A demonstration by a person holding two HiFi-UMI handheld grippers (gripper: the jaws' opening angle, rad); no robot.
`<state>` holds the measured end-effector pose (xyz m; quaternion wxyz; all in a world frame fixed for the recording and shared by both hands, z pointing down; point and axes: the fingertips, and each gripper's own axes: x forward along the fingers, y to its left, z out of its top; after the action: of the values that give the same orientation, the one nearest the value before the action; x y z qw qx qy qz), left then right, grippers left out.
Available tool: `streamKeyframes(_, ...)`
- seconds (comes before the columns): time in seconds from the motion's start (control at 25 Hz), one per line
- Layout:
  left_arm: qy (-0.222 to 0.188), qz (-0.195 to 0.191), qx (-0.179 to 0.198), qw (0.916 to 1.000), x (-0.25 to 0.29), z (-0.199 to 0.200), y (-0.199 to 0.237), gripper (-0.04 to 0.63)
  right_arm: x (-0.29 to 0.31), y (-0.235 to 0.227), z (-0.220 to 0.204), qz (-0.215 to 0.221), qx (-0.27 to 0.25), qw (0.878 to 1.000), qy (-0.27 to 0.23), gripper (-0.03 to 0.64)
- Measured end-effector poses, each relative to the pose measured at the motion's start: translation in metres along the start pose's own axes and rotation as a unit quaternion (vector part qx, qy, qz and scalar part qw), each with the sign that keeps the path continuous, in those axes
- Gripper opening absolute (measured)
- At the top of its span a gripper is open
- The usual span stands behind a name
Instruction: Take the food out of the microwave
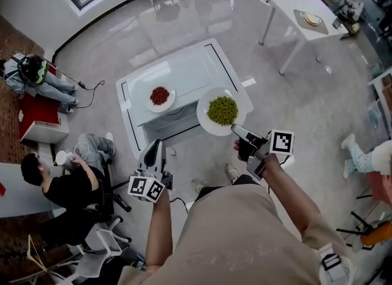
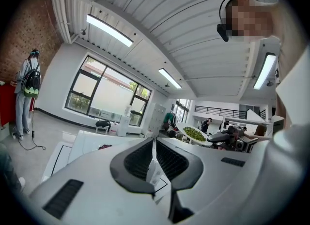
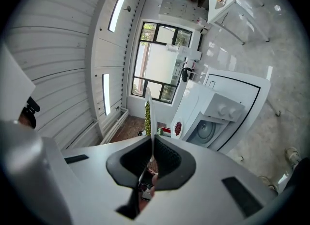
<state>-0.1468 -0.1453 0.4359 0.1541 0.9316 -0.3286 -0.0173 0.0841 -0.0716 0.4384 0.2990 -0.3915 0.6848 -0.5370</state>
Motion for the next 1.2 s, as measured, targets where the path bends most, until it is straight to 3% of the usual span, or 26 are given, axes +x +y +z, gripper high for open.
streamKeyframes(0.48, 0.009, 0.032, 0.017, 0.9993, 0.024, -0.048, -0.048, 0.011, -0.067, -0.060, 0.042, -0.014, -0.005, 1.000, 0.019, 0.018)
streamKeyframes(1.2, 0.067, 0.086, 0.008, 0.9940, 0.031, -0.145, -0.049, 0.012, -0.103, -0.160, 0.043, -0.061, 0.020, 0.996, 0.060, 0.018)
